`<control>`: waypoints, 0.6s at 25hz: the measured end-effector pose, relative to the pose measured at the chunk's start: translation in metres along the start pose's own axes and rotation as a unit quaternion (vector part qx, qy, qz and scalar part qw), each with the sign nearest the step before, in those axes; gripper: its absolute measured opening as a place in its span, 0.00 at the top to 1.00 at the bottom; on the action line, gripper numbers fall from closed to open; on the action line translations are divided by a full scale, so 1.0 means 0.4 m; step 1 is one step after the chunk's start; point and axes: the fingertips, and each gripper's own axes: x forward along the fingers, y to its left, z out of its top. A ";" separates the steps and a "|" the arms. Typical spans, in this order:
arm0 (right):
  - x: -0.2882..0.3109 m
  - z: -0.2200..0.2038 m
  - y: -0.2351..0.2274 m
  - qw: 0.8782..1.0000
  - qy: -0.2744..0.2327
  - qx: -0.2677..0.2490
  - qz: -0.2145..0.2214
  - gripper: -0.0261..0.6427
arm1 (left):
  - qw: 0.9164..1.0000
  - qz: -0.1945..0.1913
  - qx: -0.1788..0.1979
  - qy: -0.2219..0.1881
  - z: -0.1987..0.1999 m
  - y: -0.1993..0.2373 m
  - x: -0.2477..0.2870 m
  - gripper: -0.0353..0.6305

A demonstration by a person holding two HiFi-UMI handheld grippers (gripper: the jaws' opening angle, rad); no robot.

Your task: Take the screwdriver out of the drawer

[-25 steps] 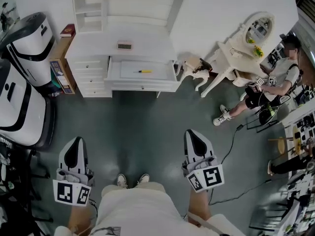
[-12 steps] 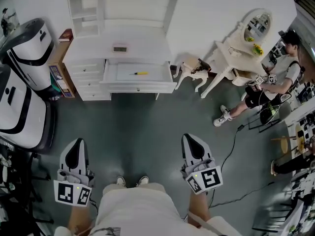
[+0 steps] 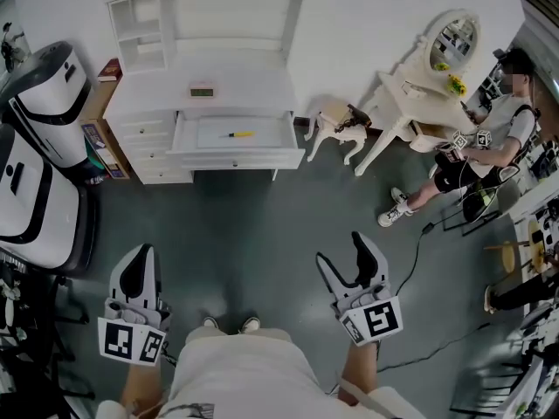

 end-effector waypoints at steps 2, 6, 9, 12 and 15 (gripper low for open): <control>0.004 -0.001 -0.022 1.000 -0.012 0.018 0.011 0.38 | 1.000 0.005 0.000 0.001 -0.006 -0.010 0.007 0.92; 0.022 -0.007 -0.039 0.999 -0.010 0.016 0.029 0.34 | 1.000 0.021 0.003 0.008 -0.016 -0.021 0.008 0.92; 0.062 -0.010 -0.030 0.999 -0.011 0.015 0.043 0.34 | 0.999 0.035 0.004 0.013 -0.023 -0.001 0.009 0.92; 0.109 -0.020 -0.017 0.998 -0.004 0.007 0.059 0.34 | 0.999 0.042 0.000 0.019 -0.041 0.022 0.028 0.92; 0.150 -0.042 -0.020 0.998 0.009 -0.003 0.068 0.34 | 0.999 0.041 -0.006 0.023 -0.067 0.035 0.071 0.92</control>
